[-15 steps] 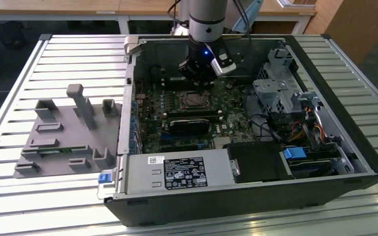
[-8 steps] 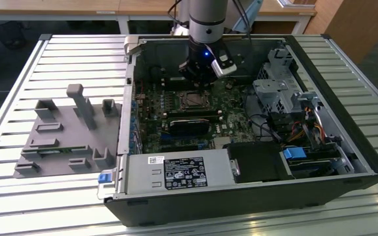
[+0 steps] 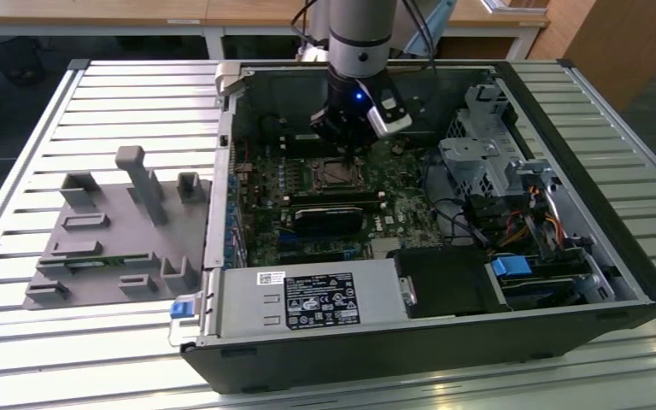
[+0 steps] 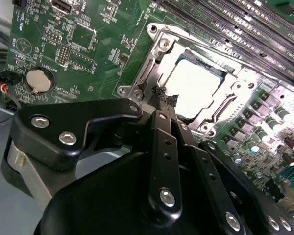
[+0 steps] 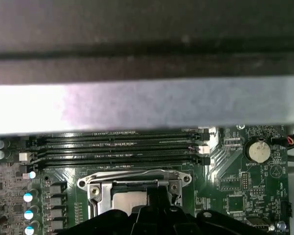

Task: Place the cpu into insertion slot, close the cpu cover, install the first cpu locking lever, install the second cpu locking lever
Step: 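Install the second cpu locking lever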

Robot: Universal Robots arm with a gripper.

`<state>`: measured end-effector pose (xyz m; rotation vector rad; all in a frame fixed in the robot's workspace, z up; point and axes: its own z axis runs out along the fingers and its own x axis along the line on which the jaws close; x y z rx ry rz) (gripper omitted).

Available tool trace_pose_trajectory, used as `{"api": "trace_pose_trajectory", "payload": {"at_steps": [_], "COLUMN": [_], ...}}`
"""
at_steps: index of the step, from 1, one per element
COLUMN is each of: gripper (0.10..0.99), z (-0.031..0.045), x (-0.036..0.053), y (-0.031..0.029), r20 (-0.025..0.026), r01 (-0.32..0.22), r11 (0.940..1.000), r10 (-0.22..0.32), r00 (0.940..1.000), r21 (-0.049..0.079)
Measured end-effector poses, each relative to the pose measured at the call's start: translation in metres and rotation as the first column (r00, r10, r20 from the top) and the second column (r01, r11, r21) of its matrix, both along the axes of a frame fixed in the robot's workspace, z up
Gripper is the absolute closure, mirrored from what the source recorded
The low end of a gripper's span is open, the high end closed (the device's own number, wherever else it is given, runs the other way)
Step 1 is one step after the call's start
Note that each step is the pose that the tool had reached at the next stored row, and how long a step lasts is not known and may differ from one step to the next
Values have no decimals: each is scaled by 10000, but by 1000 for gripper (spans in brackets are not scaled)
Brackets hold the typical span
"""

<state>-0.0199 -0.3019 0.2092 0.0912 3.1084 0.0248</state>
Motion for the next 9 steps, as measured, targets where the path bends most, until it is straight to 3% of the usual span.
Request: {"api": "trace_pose_trajectory", "payload": {"at_steps": [4, 9], "gripper": [980, 980], "z": [13, 151], "x": [-9, -14], "y": [-15, -15], "r20": [6, 8], "r01": [1, 0], "r11": [10000, 10000], "r10": [-1, 0], "r00": [10000, 10000], "r21": [-2, 7]}}
